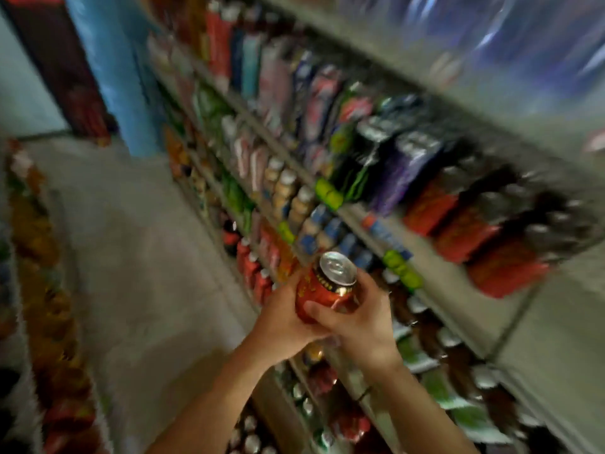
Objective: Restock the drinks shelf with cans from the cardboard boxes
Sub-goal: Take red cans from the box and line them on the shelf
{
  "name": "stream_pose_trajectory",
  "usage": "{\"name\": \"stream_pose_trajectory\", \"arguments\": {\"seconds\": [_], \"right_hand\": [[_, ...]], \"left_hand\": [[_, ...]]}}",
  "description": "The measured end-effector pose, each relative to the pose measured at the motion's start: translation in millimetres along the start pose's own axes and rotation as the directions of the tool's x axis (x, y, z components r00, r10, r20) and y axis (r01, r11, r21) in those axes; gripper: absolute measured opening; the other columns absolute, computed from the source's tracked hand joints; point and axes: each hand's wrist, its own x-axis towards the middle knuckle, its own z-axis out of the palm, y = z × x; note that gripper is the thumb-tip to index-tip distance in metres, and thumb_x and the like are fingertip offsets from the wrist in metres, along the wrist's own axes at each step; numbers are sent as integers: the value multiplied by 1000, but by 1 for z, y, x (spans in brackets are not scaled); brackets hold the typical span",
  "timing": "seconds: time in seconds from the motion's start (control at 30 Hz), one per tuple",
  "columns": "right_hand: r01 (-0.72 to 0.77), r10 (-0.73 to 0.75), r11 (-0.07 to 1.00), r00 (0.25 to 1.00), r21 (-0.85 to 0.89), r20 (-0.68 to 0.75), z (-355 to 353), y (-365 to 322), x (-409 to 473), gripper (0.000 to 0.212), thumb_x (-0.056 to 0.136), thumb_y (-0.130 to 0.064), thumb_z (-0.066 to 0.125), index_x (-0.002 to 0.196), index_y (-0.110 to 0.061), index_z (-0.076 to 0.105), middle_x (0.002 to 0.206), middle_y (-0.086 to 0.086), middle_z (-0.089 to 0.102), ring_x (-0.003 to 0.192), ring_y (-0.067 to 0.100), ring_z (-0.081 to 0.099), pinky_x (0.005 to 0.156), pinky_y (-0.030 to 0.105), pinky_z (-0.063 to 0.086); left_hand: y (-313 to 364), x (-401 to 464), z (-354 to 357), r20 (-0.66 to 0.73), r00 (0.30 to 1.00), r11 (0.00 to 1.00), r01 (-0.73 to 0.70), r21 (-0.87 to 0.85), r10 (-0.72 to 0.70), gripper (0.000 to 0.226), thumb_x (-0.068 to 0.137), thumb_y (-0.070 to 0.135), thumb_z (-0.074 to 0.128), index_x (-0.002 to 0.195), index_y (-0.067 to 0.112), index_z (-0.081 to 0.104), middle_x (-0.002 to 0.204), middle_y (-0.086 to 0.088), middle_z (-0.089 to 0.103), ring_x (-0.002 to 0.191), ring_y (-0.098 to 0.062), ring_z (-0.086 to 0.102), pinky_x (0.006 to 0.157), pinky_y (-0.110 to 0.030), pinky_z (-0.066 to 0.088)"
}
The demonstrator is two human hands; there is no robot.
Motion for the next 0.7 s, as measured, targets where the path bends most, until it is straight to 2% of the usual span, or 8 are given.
{"name": "stream_pose_trajectory", "arguments": {"seconds": [0.07,0.17,0.27,0.37,0.43,0.5,0.6,0.7], "right_hand": [[26,-22,999,996,41,-90,-40,-29,5,62,55,-7,92,110,-19,66,93,-2,76,87,7,72,78,22,57],[63,-51,996,983,63,-174,-93,-59,9,63,59,-5,88,116,-16,64,97,-1,76,89,10,73,77,24,56],[109,-87,992,955,63,-284,-130,-77,14,69,64,6,87,123,-11,57,98,-8,73,89,-5,69,76,10,51],[124,-107,992,917,20,-384,-141,-78,22,80,55,-10,95,124,-19,55,108,-8,70,97,-6,67,81,9,51],[91,-86,996,900,-9,-428,-143,-75,24,74,55,-16,95,118,-25,57,104,-12,70,95,-10,65,84,12,52],[81,-82,996,881,-22,-466,-144,-69,28,69,56,-16,94,115,-28,59,97,-16,69,91,-13,64,85,15,54],[77,-92,996,876,-50,-474,-144,-57,32,69,57,-13,92,117,-26,59,91,-25,65,88,-23,60,77,3,48],[69,-91,996,872,-63,-480,-141,-40,35,74,57,-10,92,121,-26,58,95,-26,65,92,-17,62,78,5,49]], "left_hand": [[45,18,17,132,990,998,-49,37,43,90,62,11,87,133,46,44,123,7,66,110,-13,66,91,-36,55],[98,37,46,241,963,987,-144,65,125,71,66,14,84,120,45,51,114,14,68,104,4,64,84,-14,49],[133,57,74,204,959,975,-213,67,196,73,56,33,91,120,42,56,118,11,69,112,-11,64,96,-33,51],[147,77,97,148,937,926,-339,165,316,68,67,23,84,126,39,53,120,6,68,112,-13,65,96,-37,52],[149,84,109,123,925,901,-378,214,359,57,75,18,77,123,37,54,114,8,70,107,-9,66,94,-39,54],[149,89,114,128,919,877,-395,273,373,54,78,16,76,123,35,53,113,10,68,106,2,63,94,-29,53],[151,91,114,235,883,797,-467,383,405,62,79,29,75,134,26,48,126,13,60,118,5,55,96,-17,47],[148,96,101,278,882,718,-471,512,380,57,70,50,75,121,37,52,115,22,58,110,5,56,90,-14,46]]}}
